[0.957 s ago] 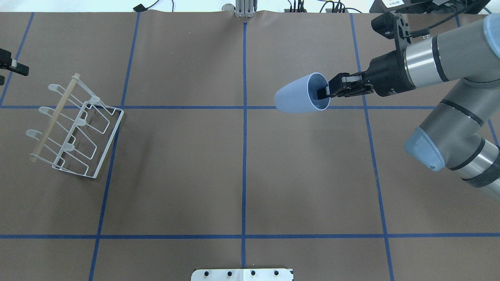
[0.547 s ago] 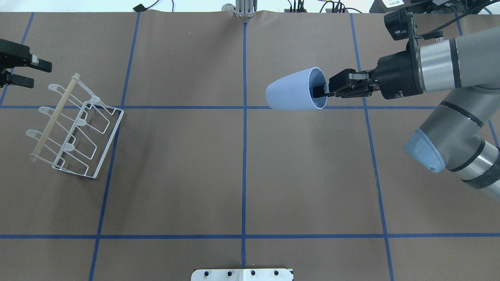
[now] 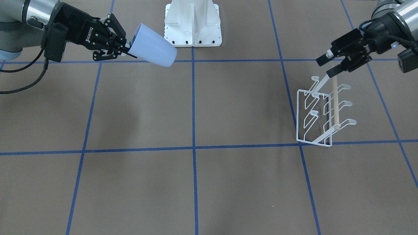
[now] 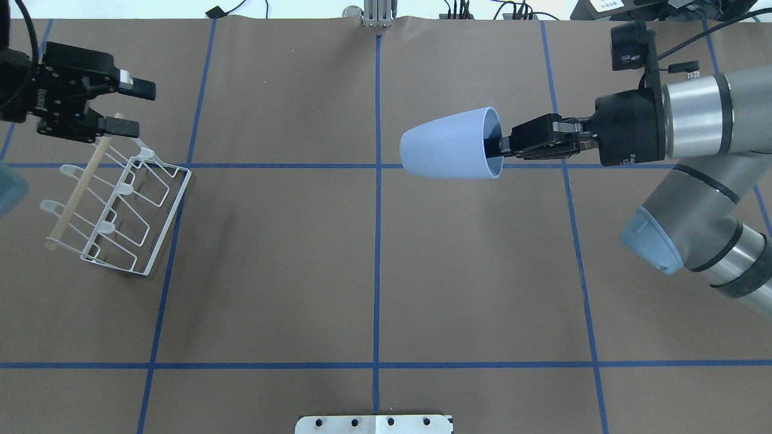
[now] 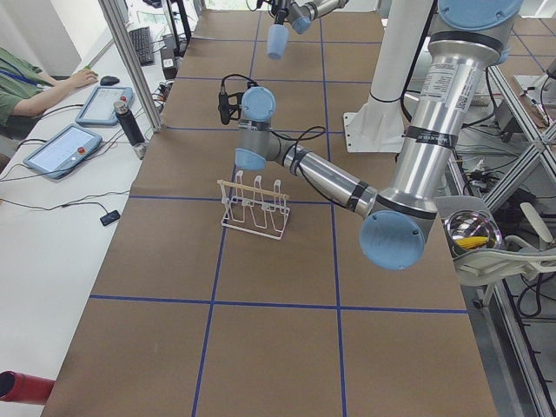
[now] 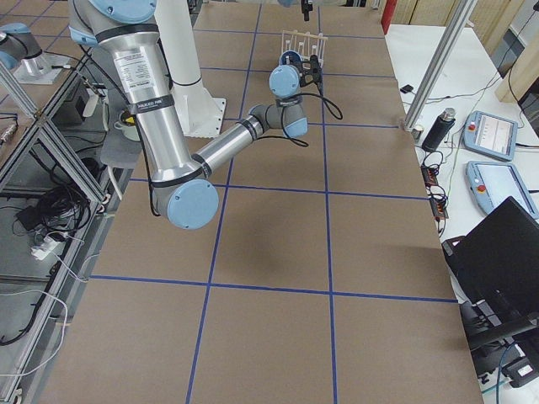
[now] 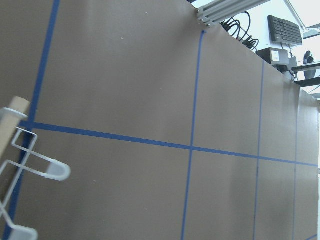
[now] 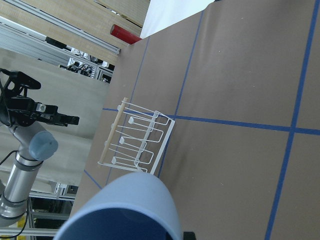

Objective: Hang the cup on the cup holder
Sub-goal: 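Hold the cup out with the right gripper while the left gripper approaches its base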

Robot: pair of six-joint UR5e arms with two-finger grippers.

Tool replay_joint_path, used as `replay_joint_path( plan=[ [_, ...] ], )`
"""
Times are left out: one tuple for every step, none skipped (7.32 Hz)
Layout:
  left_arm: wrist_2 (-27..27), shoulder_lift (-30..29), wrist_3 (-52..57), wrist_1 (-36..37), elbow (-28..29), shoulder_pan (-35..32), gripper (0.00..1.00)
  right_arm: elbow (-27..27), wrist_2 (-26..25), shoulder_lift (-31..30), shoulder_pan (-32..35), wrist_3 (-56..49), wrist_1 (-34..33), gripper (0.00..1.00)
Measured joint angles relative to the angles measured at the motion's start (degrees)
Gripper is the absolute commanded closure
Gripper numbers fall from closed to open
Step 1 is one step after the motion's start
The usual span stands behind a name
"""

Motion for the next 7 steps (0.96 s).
replay_joint_path(
  plan=[
    [4.6, -0.5, -4.1, -3.9, -0.5, 3.6, 0.03, 0.0, -0.7, -0.1, -0.5, 1.4, 2.6, 1.0],
    [9.6, -1.5, -8.9, -7.0, -1.0, 6.2, 0.03, 0.0, -1.1, -0.1, -1.0, 2.7, 5.1, 1.0],
    [14.4, -2.6, -13.3, -8.7, -1.8, 8.3, 0.03, 0.0, -2.4, -0.1, -1.5, 4.5, 8.3, 1.0],
    [18.7, -3.6, -16.5, -9.3, -3.2, 10.5, 0.03, -0.1, -5.5, -0.2, -2.8, 6.3, 12.3, 1.0],
    [23.4, -4.4, -18.9, -9.5, -5.0, 13.2, 0.03, -0.1, -9.1, -0.3, -4.6, 7.6, 16.1, 1.0],
    [28.9, -5.4, -20.6, -9.5, -6.7, 16.8, 0.03, -0.1, -12.2, -0.4, -6.6, 8.2, 19.0, 1.0],
    [35.0, -6.4, -21.4, -9.5, -7.9, 21.1, 0.03, -0.1, -14.5, -0.4, -8.3, 8.4, 21.3, 1.0]
  ],
)
